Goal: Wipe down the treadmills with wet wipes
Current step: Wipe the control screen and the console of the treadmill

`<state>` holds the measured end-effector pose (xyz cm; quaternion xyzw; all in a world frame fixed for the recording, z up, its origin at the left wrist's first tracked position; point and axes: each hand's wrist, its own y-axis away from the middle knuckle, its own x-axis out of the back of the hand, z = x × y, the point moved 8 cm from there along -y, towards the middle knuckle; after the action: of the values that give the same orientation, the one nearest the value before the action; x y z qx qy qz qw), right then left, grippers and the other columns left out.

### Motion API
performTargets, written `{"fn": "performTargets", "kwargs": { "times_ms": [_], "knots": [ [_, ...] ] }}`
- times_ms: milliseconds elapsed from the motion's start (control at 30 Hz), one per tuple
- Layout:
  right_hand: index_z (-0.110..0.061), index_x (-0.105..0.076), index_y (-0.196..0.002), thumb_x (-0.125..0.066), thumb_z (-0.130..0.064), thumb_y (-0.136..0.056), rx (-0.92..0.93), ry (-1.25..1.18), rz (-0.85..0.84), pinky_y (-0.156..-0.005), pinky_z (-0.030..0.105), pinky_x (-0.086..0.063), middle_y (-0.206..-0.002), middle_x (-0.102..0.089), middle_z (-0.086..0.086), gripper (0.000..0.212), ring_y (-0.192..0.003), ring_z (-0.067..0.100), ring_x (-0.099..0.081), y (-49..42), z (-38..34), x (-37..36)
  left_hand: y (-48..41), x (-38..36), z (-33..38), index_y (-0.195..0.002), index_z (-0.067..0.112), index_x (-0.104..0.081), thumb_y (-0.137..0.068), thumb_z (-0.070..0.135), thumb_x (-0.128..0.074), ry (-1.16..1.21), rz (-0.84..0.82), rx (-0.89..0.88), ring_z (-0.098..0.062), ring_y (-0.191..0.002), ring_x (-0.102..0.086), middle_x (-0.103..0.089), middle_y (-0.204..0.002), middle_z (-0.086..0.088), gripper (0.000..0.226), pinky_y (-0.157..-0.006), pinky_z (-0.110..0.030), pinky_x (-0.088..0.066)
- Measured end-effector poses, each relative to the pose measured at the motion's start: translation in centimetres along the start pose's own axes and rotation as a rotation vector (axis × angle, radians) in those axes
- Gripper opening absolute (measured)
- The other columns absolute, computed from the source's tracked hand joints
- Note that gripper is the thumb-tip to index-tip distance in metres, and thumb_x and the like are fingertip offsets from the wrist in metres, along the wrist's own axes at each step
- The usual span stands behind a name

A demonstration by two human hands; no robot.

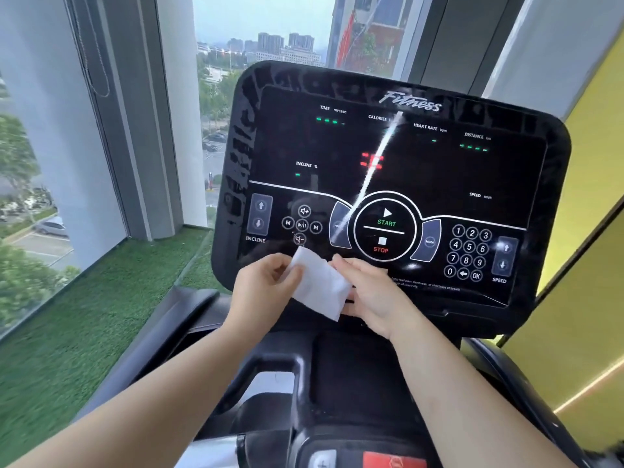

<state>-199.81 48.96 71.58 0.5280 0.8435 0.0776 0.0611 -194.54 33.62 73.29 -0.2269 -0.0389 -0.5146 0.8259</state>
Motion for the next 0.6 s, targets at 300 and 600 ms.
{"fn": "performTargets", "kwargs": {
  "times_ms": [300,600],
  "knots": [
    [-0.007,-0.067,-0.093,-0.053,-0.020,-0.097,0.090,-0.129,0.224,-0.067,0.031,-0.055,-0.091,-0.071,0.012,0.020,-0.079,0.022,-0.067,1.5,0.0,1.7,2.6,-3.3,4.5,-0.081,0.018,-0.070,-0.079,0.029,-0.052,-0.352,0.090,-0.544,-0.012,-0.067,-0.056,-0.061,-0.076,0.008,0.021,-0.054,-0.021,-0.044],
    [-0.029,-0.061,-0.066,-0.050,-0.009,-0.088,0.619,0.550,0.663,-0.070,0.026,-0.043,-0.067,-0.052,-0.014,0.032,-0.075,0.014,-0.053,2.9,-9.1,6.7,1.5,-2.6,4.2,-0.102,0.015,-0.073,-0.083,0.028,-0.050,-0.372,0.075,-0.631,-0.020,-0.096,-0.055,-0.065,-0.102,0.001,0.032,-0.091,-0.025,-0.041]
  ]
}}
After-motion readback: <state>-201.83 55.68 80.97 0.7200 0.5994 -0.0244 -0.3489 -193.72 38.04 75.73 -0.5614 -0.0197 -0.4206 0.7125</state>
